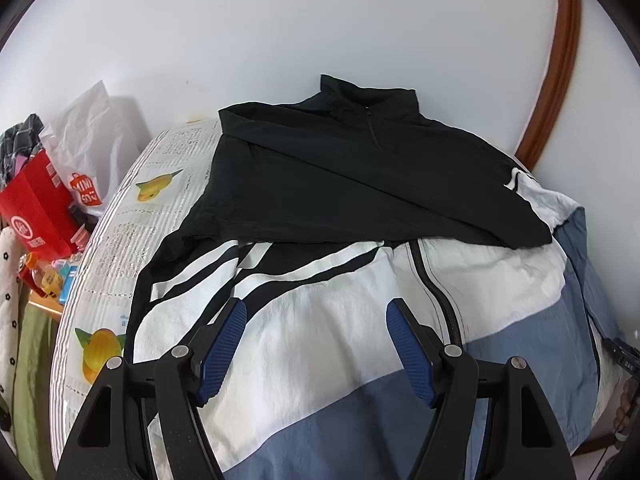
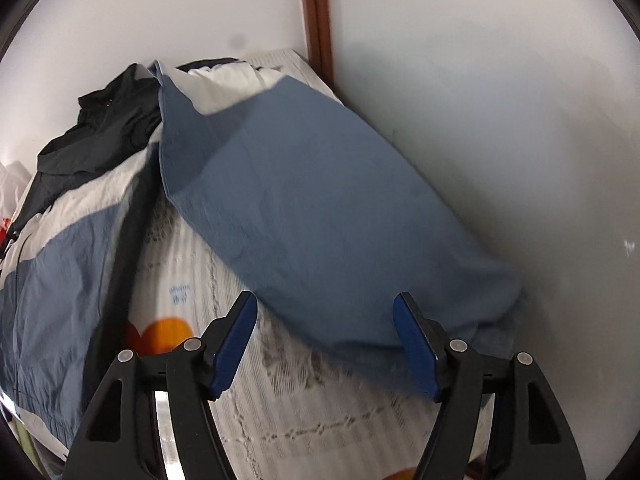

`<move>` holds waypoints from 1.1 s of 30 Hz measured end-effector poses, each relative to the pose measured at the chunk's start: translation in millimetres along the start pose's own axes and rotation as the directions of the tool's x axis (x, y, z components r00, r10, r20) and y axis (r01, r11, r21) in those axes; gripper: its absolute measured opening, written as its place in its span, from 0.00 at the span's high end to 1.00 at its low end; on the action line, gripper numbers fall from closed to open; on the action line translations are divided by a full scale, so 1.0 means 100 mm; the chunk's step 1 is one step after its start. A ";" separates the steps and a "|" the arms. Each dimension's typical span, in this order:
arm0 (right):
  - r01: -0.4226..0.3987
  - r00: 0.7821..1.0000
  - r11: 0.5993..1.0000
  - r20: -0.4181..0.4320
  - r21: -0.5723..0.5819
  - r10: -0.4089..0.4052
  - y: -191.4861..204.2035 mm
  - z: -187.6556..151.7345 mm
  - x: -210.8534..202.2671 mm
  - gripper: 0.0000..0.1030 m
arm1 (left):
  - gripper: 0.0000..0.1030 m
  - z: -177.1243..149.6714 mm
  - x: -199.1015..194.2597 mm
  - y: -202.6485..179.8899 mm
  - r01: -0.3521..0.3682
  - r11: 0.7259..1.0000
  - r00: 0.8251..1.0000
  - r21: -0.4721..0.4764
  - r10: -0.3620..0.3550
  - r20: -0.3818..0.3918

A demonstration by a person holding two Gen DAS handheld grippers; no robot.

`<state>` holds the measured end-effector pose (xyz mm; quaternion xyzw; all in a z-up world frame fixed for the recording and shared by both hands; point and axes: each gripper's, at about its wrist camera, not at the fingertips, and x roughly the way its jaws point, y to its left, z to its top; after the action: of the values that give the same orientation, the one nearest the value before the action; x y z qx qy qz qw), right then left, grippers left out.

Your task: Fold large clothes

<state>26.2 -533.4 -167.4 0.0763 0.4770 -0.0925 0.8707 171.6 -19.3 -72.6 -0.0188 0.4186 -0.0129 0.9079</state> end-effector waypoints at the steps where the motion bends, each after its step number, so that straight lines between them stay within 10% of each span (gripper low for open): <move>1: 0.011 1.000 1.000 0.010 -0.003 -0.011 0.02 -0.03 0.00 0.32 | 0.31 -0.01 0.00 0.01 0.003 1.000 1.000 0.007 -0.003 0.000; 6: 0.061 0.998 0.998 0.035 0.007 -0.061 0.06 -0.10 0.02 0.40 | 0.31 -0.08 -0.04 0.22 0.003 1.000 1.000 0.013 -0.003 -0.003; 11: 0.090 0.995 0.991 0.027 0.097 -0.093 -0.03 0.03 0.07 0.92 | 0.31 -0.22 -0.02 0.51 -0.003 1.000 1.000 -0.009 0.003 -0.011; 18: 0.203 0.966 0.968 0.132 0.147 -0.223 0.14 0.41 -0.39 0.94 | 0.31 -0.39 -0.06 0.88 -0.047 0.999 0.999 -0.004 0.047 0.023; 33: 0.020 0.942 0.994 0.334 -0.110 0.018 2.06 1.33 -0.84 0.95 | 0.31 -0.55 0.11 1.51 -0.069 0.990 0.997 -0.123 0.066 -0.031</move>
<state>138.6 -355.2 -16.3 0.0105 0.3267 -0.0777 0.9419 138.3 129.5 -123.8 -0.0610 0.4312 0.0436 0.8991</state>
